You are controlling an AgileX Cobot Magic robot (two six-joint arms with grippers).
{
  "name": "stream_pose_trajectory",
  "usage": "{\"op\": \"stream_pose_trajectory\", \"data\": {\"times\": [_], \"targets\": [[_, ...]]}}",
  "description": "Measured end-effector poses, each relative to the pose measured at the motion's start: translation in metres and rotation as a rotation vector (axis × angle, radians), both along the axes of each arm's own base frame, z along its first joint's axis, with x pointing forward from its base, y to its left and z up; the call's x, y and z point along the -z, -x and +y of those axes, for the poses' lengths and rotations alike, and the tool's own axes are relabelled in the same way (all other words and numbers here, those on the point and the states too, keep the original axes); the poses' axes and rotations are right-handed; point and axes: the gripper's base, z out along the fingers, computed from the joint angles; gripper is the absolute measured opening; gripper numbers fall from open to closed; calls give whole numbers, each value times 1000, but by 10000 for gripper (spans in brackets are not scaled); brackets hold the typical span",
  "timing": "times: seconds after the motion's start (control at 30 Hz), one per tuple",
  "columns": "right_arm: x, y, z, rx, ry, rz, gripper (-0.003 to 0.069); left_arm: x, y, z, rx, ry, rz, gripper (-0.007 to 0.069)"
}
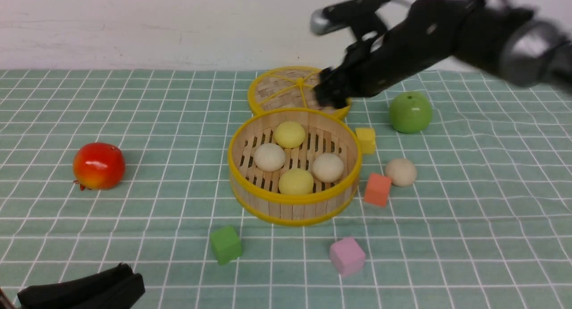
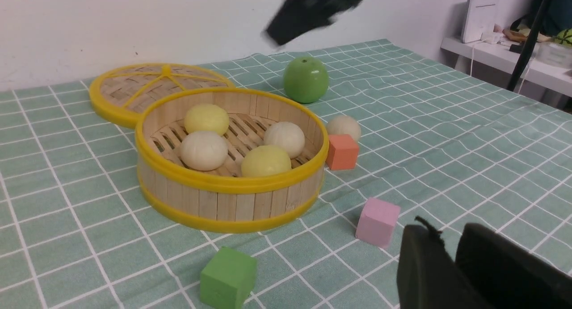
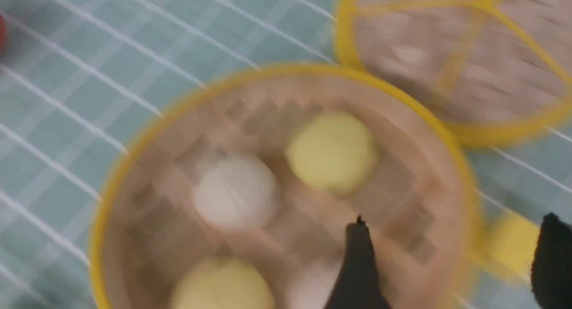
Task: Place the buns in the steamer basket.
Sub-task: Use the right arm to grab a steamed stuffed bun
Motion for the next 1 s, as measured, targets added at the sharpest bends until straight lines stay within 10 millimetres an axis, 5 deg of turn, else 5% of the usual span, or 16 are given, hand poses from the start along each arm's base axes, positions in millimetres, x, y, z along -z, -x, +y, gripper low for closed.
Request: {"op": "stream_pose_trajectory", "data": {"times": [0.1,0.23,0.47,1.0], "targets": [[1,4,-45,128,105,148,393,0,0,0,0,-1,1,112],[38,0,-77,252,123,339,300,0,0,0,0,-1,2,113],[82,-24,-72,288,30,330,265,0,0,0,0,-1,2,123],[124,-41,-69,304,17,334,276,0,0,0,0,-1,2,134]]}}
